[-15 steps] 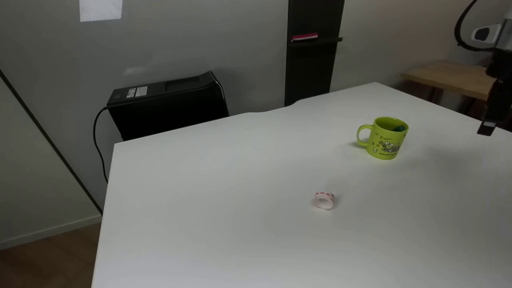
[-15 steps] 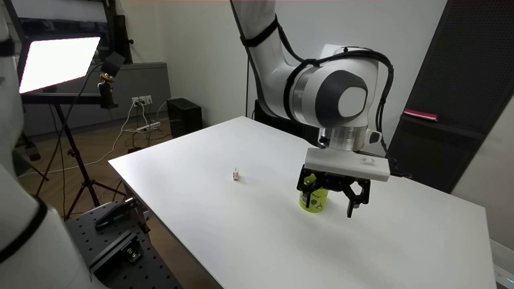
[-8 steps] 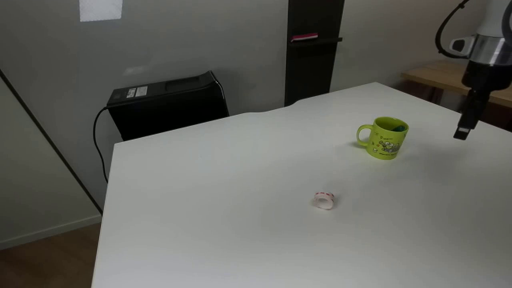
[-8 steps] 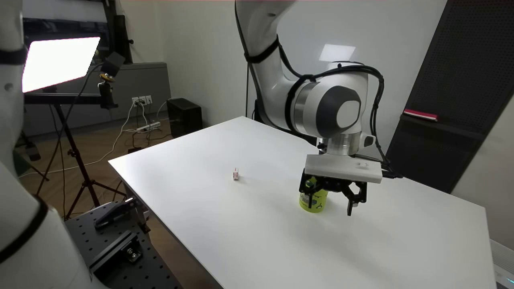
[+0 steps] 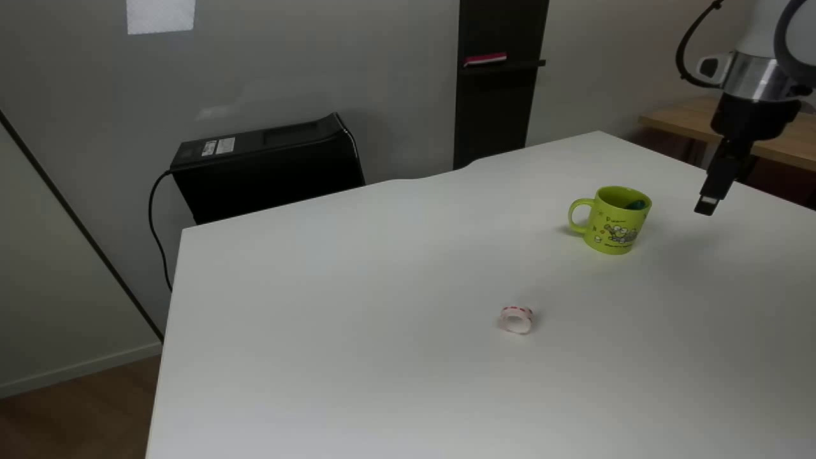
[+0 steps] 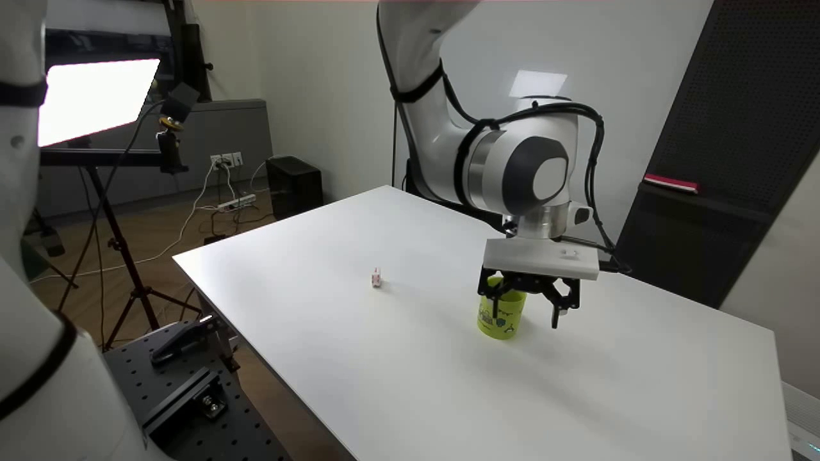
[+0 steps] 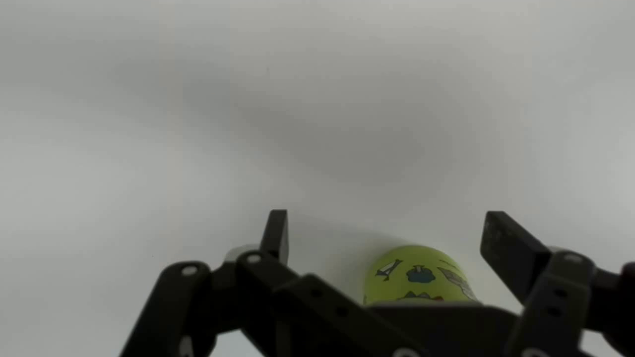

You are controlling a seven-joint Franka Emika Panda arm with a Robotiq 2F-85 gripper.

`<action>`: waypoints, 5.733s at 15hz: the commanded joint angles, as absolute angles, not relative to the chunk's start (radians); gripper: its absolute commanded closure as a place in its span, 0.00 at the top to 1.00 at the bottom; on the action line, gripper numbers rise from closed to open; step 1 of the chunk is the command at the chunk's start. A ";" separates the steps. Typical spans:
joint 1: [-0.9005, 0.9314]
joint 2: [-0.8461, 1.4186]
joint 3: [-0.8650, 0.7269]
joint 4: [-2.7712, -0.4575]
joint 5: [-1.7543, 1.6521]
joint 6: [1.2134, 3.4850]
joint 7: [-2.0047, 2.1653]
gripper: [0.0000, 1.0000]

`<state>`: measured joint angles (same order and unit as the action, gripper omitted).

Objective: Remove the marker out of the cup and put it on the table

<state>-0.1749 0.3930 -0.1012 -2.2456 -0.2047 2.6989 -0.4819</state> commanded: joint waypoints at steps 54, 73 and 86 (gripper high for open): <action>0.053 0.527 -0.218 -2.130 -0.434 2.822 -0.172 0.45; 0.019 0.489 -0.194 -2.083 -0.389 2.718 -0.187 0.05; -0.122 0.417 -0.064 -1.964 -0.163 2.450 -0.341 0.05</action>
